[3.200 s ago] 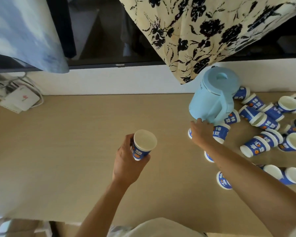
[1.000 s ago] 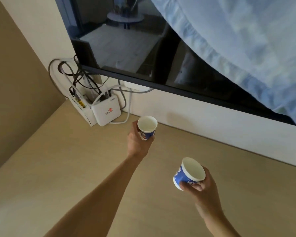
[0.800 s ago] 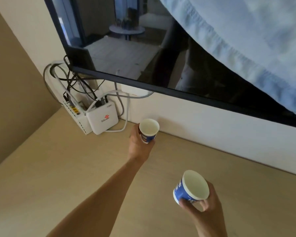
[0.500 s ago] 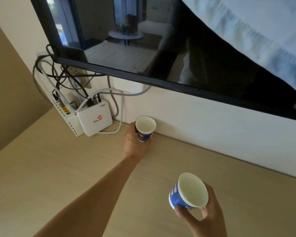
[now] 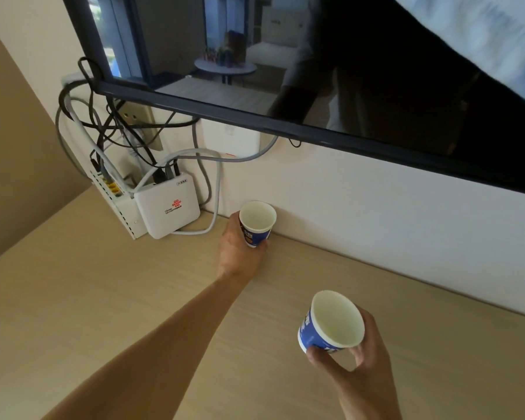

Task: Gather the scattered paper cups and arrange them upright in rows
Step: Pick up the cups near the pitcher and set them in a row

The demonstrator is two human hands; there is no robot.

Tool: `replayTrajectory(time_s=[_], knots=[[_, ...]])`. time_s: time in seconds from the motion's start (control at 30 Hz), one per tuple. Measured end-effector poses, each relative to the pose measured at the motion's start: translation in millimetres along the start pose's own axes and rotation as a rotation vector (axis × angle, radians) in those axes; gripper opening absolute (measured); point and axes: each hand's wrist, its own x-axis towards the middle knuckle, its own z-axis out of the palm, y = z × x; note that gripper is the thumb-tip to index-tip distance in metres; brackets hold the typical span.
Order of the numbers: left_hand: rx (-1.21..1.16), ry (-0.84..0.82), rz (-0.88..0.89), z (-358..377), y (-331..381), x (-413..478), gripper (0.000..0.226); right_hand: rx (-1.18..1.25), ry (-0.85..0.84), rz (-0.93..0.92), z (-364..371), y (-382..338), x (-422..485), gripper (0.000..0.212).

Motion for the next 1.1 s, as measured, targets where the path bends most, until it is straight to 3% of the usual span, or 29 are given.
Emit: replayTrajectory(time_s=[0.2,0.47,0.77,1.1], knots=[[0.051,-0.031,0.017,-1.5,0.4,5.2,0.065,0.04,0.002,0.005,10.8,-0.1,16.1,0.067],[0.095,-0.046,-0.085,-19.7,12.1,-14.8,0.099,-0.042,0.05,0.001,27.9,3.0,65.4,0.064],[0.176,-0.059,-0.08,-50.0,12.9,-58.9,0.092,-0.118,0.131,-0.002,61.6,7.4,126.9,0.054],[0.319,-0.157,-0.037,-68.8,18.3,-82.5,0.072,-0.172,0.187,-0.021,74.4,8.8,139.0,0.058]])
